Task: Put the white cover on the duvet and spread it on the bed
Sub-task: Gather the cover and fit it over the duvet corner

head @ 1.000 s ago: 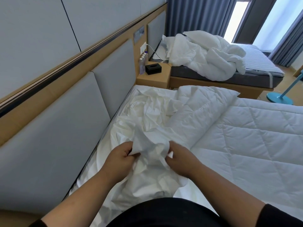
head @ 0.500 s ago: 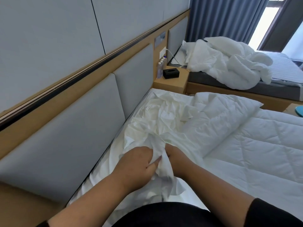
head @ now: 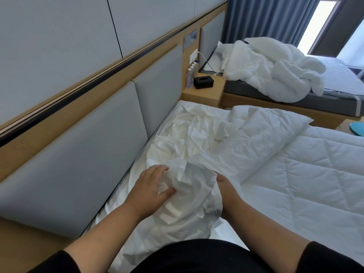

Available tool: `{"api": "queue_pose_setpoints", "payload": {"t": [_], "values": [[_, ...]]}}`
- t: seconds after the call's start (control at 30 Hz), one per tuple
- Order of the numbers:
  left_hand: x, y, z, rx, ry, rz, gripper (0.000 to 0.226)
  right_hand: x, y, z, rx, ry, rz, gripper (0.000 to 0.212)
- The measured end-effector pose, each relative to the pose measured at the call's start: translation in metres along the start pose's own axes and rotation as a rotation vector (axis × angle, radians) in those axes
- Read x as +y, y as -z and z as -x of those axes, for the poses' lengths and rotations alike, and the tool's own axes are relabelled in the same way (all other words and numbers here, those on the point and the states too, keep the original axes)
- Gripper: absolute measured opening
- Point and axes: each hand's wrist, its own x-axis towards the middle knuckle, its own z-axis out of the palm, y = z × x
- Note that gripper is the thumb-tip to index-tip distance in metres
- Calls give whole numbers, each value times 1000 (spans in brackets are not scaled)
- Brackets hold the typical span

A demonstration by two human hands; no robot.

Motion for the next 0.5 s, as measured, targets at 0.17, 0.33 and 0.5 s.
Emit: {"api": "queue_pose_setpoints", "payload": {"t": [0.17,0.33,0.5], "values": [[0,-14,-11,22,-230,-79,32,-1,14,8,21,40,19,16],[-1,-4,-33,78,-114,9,24,1,24,17,-33,-38,51,23],[37,8,-55,68,-139,-216,4,-5,29,27,-33,-100,-137,24]]}}
